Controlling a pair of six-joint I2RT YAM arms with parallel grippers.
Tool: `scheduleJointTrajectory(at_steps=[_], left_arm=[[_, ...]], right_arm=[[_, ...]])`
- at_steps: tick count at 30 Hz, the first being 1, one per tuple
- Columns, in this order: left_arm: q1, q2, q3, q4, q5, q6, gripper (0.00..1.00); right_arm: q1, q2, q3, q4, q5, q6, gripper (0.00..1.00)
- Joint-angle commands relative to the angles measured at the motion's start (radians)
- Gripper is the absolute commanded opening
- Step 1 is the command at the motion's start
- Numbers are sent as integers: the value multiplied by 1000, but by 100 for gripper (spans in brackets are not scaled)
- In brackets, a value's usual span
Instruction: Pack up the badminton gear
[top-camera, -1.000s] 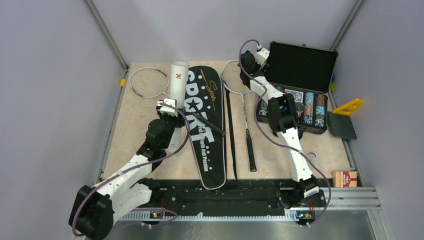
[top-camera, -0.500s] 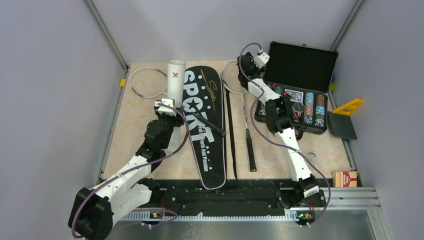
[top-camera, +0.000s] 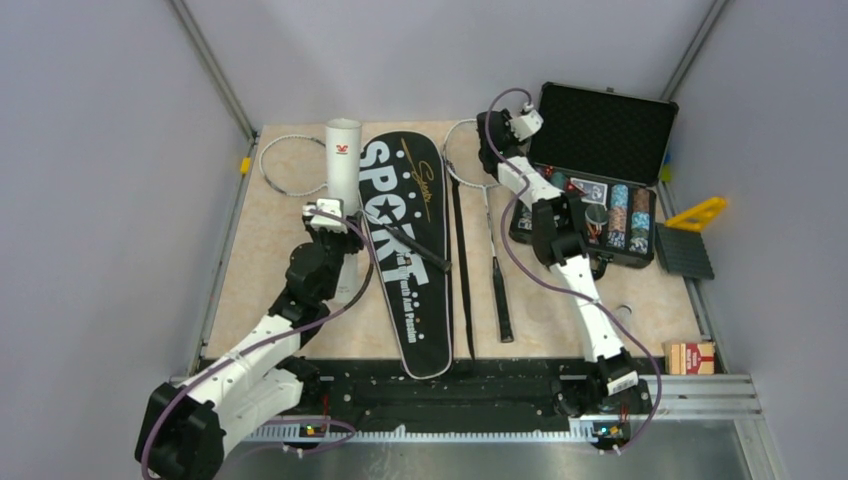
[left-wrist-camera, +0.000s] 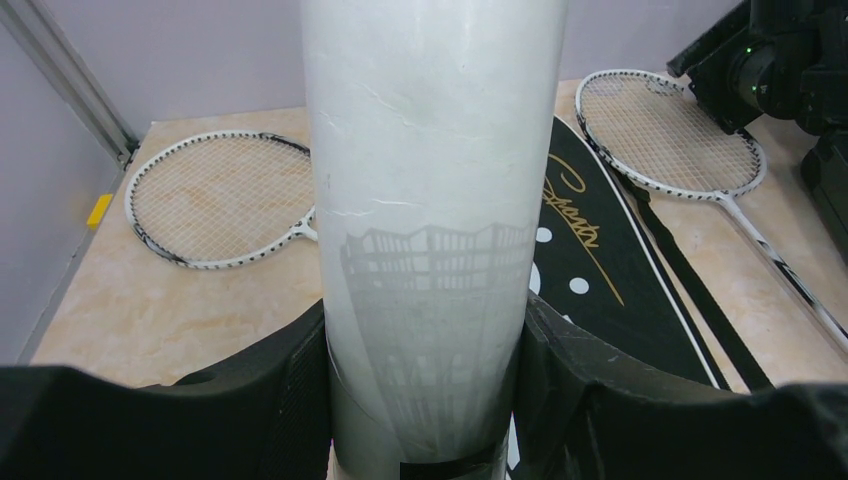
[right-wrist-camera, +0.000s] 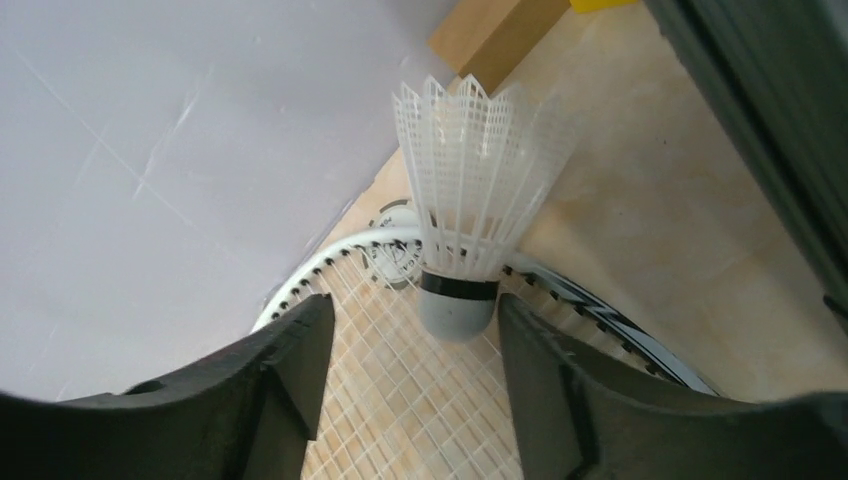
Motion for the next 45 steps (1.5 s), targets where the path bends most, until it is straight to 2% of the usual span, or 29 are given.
scheduleJointTrajectory(at_steps=[1, 6, 13, 17, 24, 26, 28, 32, 35, 40, 45], left_arm=[[-3, -49, -8, 84, -24, -2, 18], [-1, -73, -17, 82, -39, -2, 18], [-2, -91, -25, 78, -42, -2, 18], [-1, -98, -29, 81, -33, -7, 18], [-2, -103, -30, 83, 0, -15, 18], [-3, -108, -32, 84, 18, -16, 18], [-3, -109, -34, 86, 51, -16, 18], [-1, -107, -36, 88, 164, -11, 18], [-2, -110, -43, 96, 278, -4, 18], [-3, -115, -64, 139, 506, 13, 18], [-2, -107, -81, 170, 795, 59, 18]], right_arm=[[-93, 26, -27, -99, -31, 121, 55], [-94, -6, -88, -57, -30, 125, 32], [-95, -115, -222, 111, -101, 5, 13], [-82, -258, -386, 250, -158, -137, 2], [-29, -573, -800, 469, -310, -344, 1], [-8, -669, -959, 559, -383, -404, 1], [5, -761, -1091, 648, -522, -443, 2], [31, -970, -1291, 745, -677, -498, 5], [70, -1121, -1385, 765, -757, -568, 9], [121, -1344, -1484, 804, -905, -586, 12], [149, -1501, -1489, 804, -1068, -558, 16]])
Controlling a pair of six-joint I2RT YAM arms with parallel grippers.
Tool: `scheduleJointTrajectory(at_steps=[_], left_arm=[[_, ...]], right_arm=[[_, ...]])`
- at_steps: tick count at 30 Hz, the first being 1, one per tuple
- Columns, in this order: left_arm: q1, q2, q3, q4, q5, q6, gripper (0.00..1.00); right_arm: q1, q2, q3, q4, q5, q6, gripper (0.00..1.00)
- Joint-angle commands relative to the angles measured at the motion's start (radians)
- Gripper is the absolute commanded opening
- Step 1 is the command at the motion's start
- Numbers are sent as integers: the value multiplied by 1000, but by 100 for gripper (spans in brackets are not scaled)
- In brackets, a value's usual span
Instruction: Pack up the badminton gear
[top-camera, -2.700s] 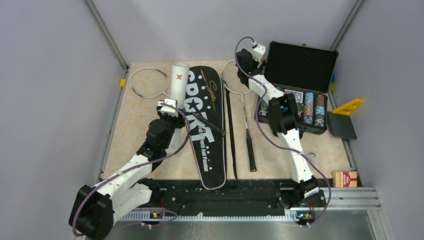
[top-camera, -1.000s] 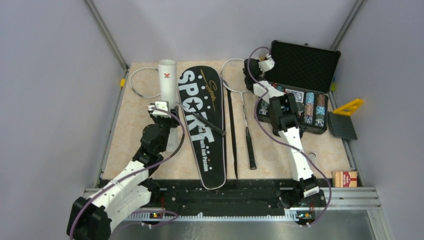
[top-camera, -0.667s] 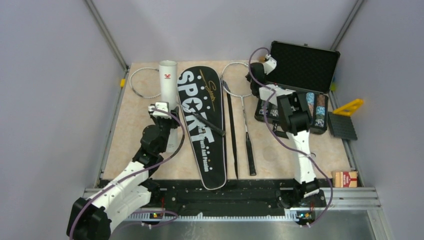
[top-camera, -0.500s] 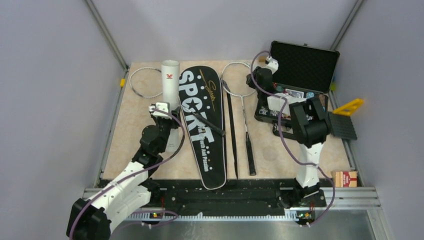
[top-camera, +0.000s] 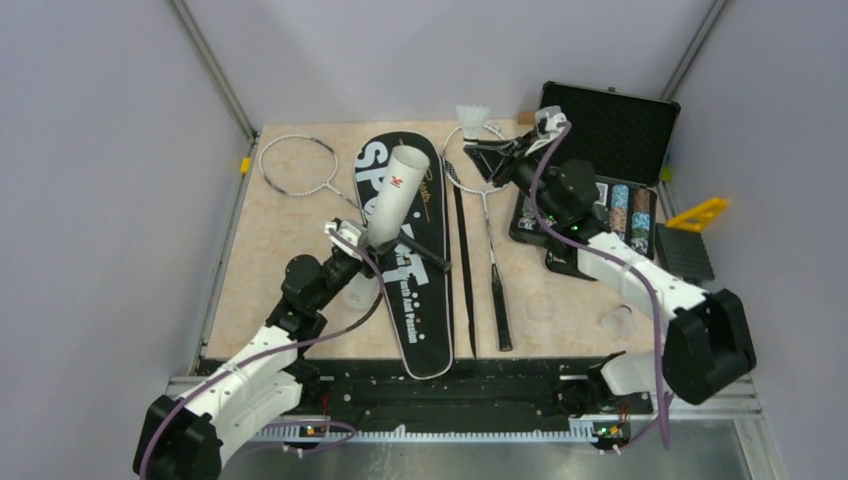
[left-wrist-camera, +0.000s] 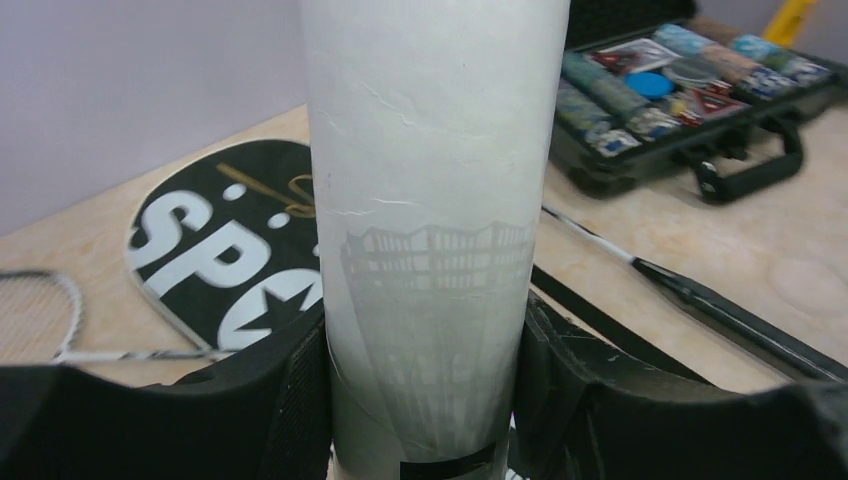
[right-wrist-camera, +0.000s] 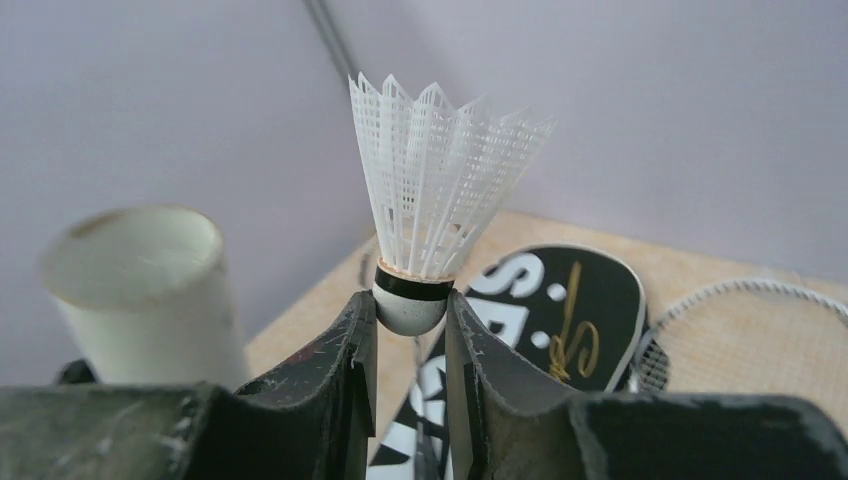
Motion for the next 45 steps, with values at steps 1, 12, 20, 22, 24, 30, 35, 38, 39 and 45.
scheduleJointTrajectory(at_steps=[1, 12, 20, 22, 24, 30, 35, 38, 39, 45], left_arm=[[-2, -13, -3, 136, 336, 53, 18], [-2, 26, -41, 316, 466, -13, 18], [-3, 24, -72, 402, 420, -68, 18], [-2, 25, -71, 406, 418, -72, 18], [-2, 21, -73, 406, 412, -74, 18], [-2, 9, -84, 422, 423, -80, 17], [-1, -1, -87, 421, 424, -82, 17], [-2, -3, -87, 415, 426, -82, 17], [-2, -4, -89, 415, 427, -82, 17], [-2, -4, -90, 406, 420, -78, 17]], right_arm=[[30, -127, 9, 70, -213, -1, 17], [166, -237, 60, -33, -337, 1, 26], [219, -263, 55, -45, -380, 14, 31], [229, -264, 60, -53, -388, 13, 32], [233, -264, 69, -69, -397, 12, 34], [234, -263, 93, -141, -368, -17, 45], [236, -261, 108, -160, -369, -27, 53], [236, -264, 114, -168, -365, -27, 58], [236, -266, 118, -174, -359, -29, 61], [236, -300, 144, -252, -307, -65, 74]])
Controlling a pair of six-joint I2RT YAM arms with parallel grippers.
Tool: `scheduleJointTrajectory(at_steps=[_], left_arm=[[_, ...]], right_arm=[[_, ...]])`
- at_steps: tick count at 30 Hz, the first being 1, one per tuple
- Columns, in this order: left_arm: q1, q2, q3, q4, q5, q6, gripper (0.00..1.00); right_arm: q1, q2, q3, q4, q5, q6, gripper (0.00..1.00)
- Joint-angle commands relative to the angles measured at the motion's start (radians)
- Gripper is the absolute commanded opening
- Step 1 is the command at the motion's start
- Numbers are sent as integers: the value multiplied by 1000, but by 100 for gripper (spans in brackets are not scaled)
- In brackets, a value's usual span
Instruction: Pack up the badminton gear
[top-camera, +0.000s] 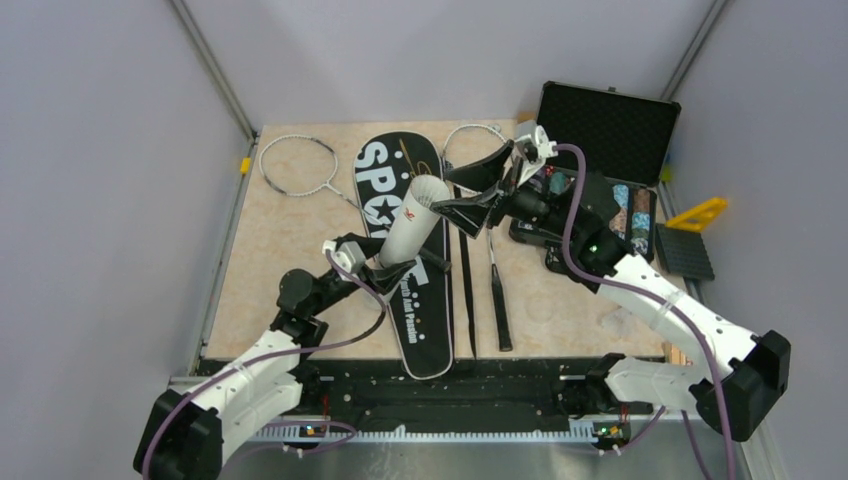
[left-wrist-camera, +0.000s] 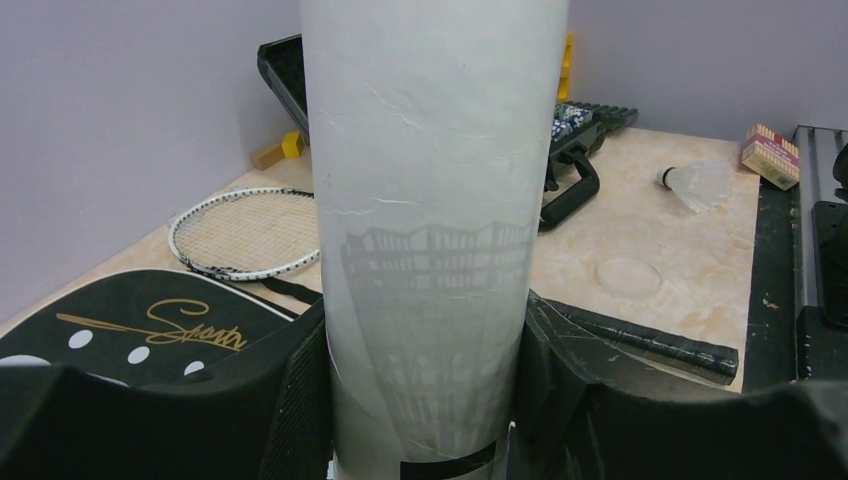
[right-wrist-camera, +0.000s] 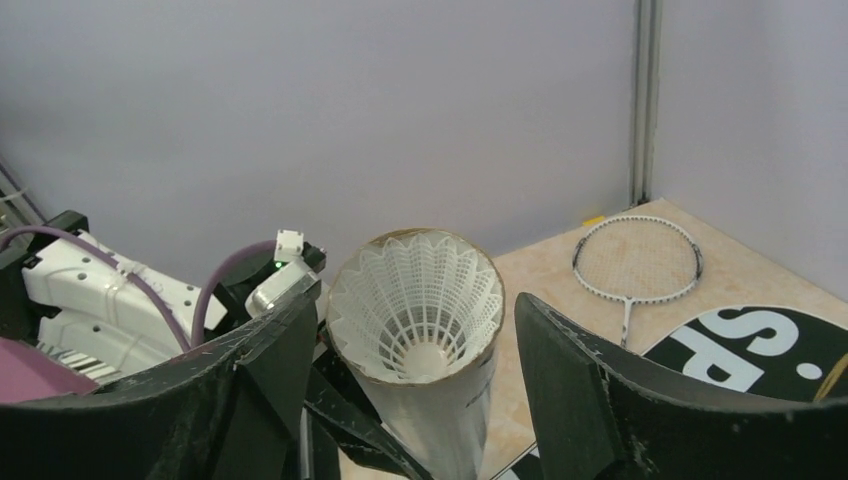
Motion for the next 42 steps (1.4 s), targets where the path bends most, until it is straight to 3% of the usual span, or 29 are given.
scheduleJointTrajectory(at_steps=[1, 4, 7, 13, 20, 27, 33, 42], left_arm=[[-2, -25, 1, 104, 6, -4, 17], [-2, -32, 1, 89, 15, 5, 17], [-1, -45, 4, 63, 44, 25, 17], [-3, -85, 29, -90, 123, 132, 17], [-2, -126, 36, -163, 165, 191, 17], [-2, -138, 34, -181, 175, 200, 17], [-3, -122, 42, -182, 190, 200, 17], [-3, -121, 43, -183, 233, 206, 17]], right_arm=[[14, -64, 61, -65, 57, -43, 77], [14, -90, 83, -151, 123, -66, 81], [14, -106, 107, -233, 204, -90, 94], [14, -64, 268, -562, 342, -202, 97], [14, 66, 495, -978, 172, -449, 98], [14, 50, 456, -984, 36, -478, 99], [14, 38, 421, -966, 44, -461, 99], [18, 149, 471, -1086, 131, -482, 99]])
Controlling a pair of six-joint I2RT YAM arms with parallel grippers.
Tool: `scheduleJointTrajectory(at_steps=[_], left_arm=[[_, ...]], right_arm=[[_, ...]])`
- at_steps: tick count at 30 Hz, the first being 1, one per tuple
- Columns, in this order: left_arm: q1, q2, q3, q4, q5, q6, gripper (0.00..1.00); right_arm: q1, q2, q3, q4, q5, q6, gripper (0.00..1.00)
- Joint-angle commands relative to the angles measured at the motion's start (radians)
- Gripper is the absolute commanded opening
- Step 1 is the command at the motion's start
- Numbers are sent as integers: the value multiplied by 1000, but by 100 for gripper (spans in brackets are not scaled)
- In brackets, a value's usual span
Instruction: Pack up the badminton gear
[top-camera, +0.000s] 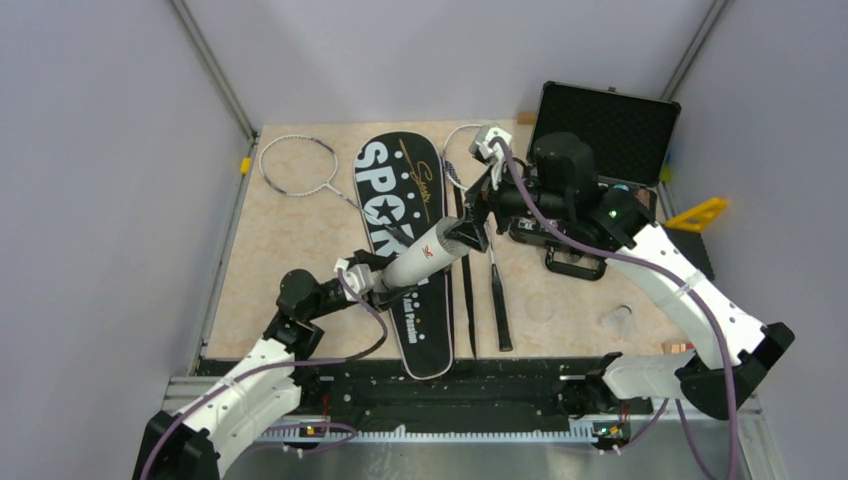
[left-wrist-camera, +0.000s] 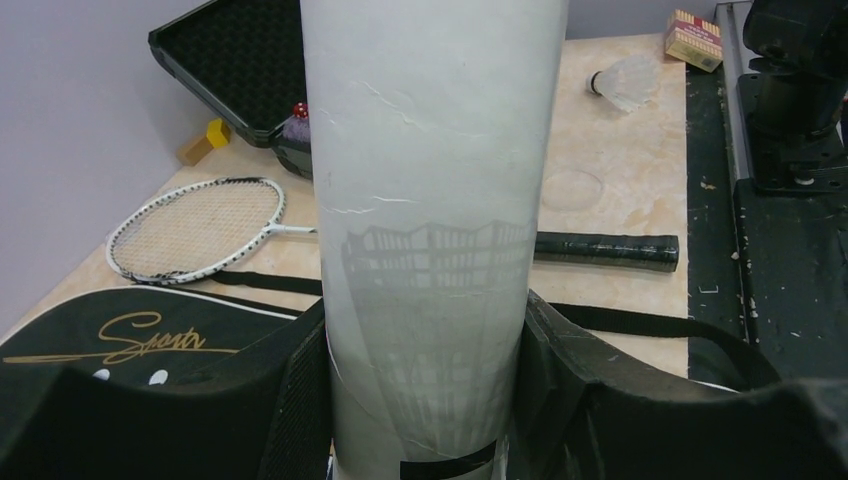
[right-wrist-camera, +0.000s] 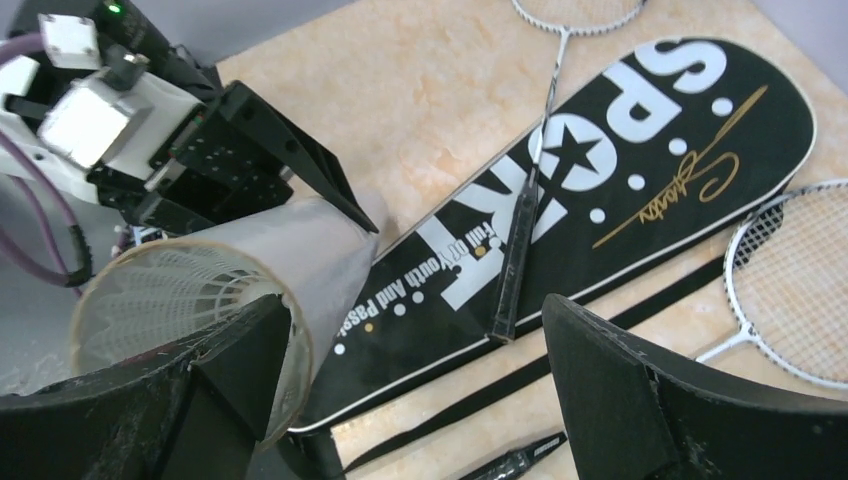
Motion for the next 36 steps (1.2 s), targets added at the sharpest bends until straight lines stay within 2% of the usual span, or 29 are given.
scheduleJointTrajectory(at_steps=[1, 6, 11, 16, 21, 31, 34, 36], left_arm=[[-3, -3, 43, 57, 40, 14, 17], [-2, 3, 43, 60, 52, 13, 17], [-2, 4, 42, 67, 51, 7, 17], [-2, 12, 37, 94, 2, -12, 17], [-2, 22, 30, 129, -59, -48, 18], [-2, 15, 13, 161, -121, -67, 18], [-1, 11, 16, 165, -206, -96, 18], [-2, -1, 12, 170, -320, -134, 18]], right_arm=[[17, 71, 49, -54, 67, -14, 99], [47, 176, 80, -68, 124, 22, 99], [58, 205, 82, -54, 165, 32, 99], [58, 151, 107, -43, 106, 21, 99], [58, 38, 133, 12, 150, 59, 99], [57, -218, 30, 124, 396, 152, 99], [57, -262, -33, 138, 555, 180, 99], [58, -295, -122, 161, 713, 216, 99]])
